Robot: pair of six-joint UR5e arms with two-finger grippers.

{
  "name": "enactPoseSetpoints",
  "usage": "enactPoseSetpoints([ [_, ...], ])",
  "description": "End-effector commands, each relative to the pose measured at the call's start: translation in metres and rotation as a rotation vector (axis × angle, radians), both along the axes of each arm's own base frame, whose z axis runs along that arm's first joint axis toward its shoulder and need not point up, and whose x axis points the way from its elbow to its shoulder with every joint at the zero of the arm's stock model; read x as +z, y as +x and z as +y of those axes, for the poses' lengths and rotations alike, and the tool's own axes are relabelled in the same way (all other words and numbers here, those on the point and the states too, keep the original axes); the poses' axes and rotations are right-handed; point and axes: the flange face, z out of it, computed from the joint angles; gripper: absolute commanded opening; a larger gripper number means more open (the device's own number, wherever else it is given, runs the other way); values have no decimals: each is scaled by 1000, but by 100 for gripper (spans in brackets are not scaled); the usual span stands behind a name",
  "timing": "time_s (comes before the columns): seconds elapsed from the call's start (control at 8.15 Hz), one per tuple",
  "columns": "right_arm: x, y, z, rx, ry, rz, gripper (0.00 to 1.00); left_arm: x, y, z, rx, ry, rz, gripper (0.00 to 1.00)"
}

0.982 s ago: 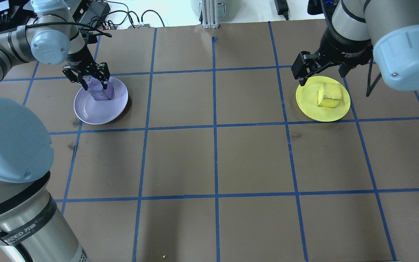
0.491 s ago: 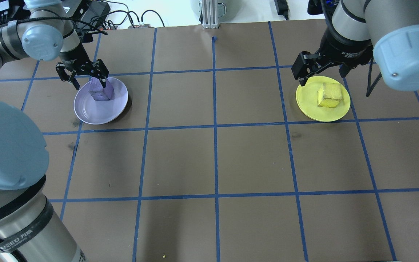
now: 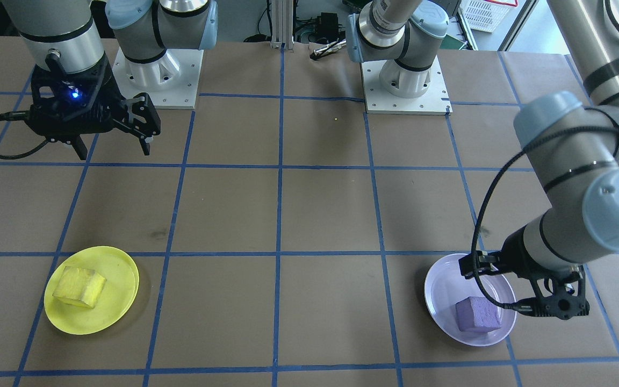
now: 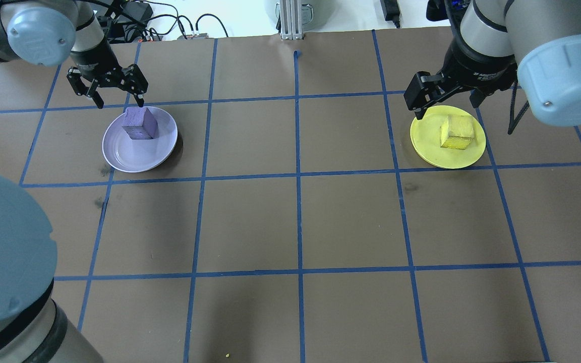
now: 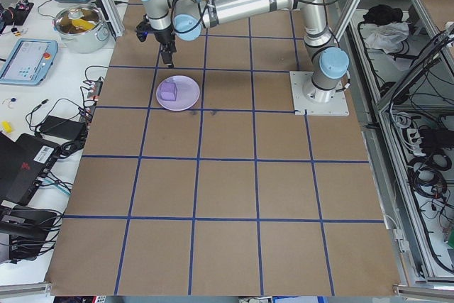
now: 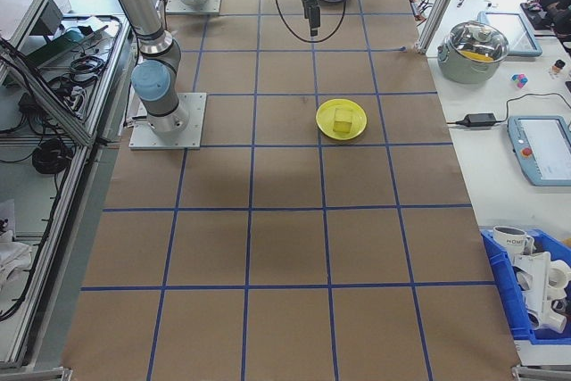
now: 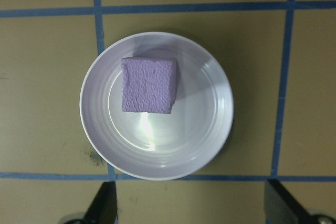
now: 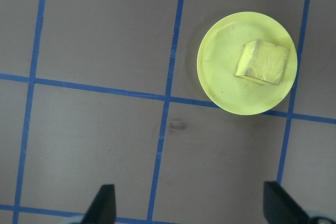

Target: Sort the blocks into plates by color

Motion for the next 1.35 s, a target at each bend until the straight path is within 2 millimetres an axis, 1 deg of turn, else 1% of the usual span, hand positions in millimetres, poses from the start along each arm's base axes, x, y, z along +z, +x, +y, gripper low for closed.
enactPoseSetpoints([
  [0.0,0,0,0,0,0,0,100,98,-72,58,-7,-95,-23,100],
  [0.12,0,0,0,0,0,0,100,128,-90,83,-15,-114,-26,100],
  [0.25,-1,0,0,0,1,0,100,157,-102,104,-22,-159,-27,100],
  [0.37,0,0,0,0,0,0,100,176,-104,122,-26,-187,-24,100],
  [0.49,-1,0,0,1,1,2,100,185,-105,139,-34,-193,-23,100],
  [0.74,-1,0,0,1,3,2,100,185,-107,171,-37,-190,-10,100],
  [0.86,-1,0,0,0,3,0,100,191,-108,189,-40,-190,-9,100],
  [0.98,-1,0,0,0,3,2,100,184,-108,205,-42,-159,-10,100],
  [1.23,-1,0,0,1,3,2,100,166,-107,208,-56,-130,-18,100],
])
